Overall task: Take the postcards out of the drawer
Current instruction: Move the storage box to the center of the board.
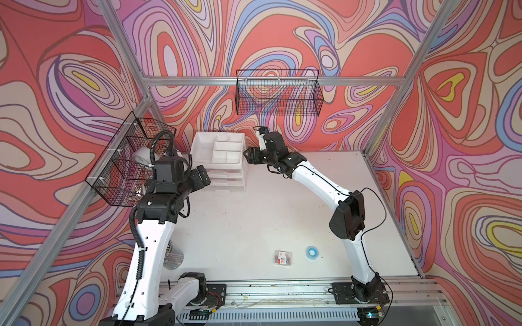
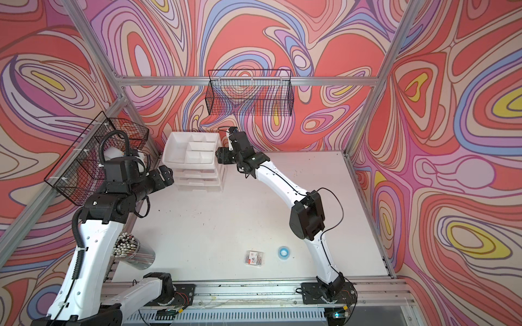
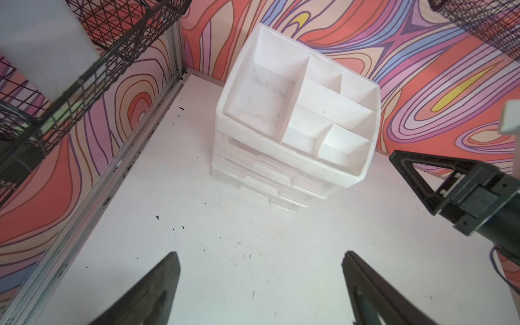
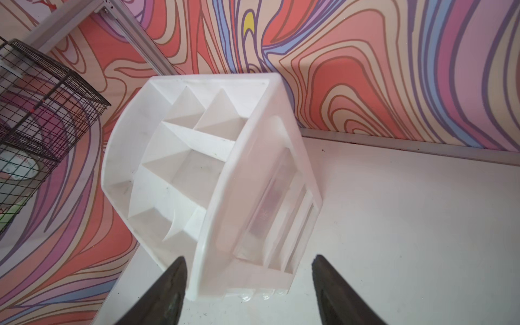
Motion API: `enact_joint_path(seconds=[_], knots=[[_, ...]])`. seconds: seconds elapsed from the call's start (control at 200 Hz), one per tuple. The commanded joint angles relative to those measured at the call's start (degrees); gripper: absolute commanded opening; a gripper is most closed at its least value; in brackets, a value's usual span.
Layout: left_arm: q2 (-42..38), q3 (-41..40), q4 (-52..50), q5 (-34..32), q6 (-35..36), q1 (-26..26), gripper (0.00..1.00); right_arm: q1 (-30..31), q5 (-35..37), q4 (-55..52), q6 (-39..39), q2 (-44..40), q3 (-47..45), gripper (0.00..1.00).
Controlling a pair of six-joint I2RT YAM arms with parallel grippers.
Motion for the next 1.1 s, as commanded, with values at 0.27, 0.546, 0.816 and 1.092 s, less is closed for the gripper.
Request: enact_joint_path(seconds=[0.27, 0.546, 0.816, 1.092], knots=[[-0.5, -0.6, -3.6, 1.0, 1.5, -0.3, 0.92, 2.3, 2.0, -2.6, 0.8, 6.2, 7.3, 0.57], [-1.3, -1.0, -3.7, 1.6, 1.3, -0.3, 0.92, 3.1, 3.7, -3.3, 1.2, 8.9, 9.7, 0.49], [-1.6, -2.3, -2.3, 3.5, 1.3, -0.3, 0.92, 3.8, 4.4, -3.0, 2.0, 11.0, 11.5, 0.4], [-2.4, -2.1, -1.7, 4.8, 1.8, -0.3, 0.92, 3.9, 7.9, -4.4, 2.5, 9.9, 10.6, 0.31]])
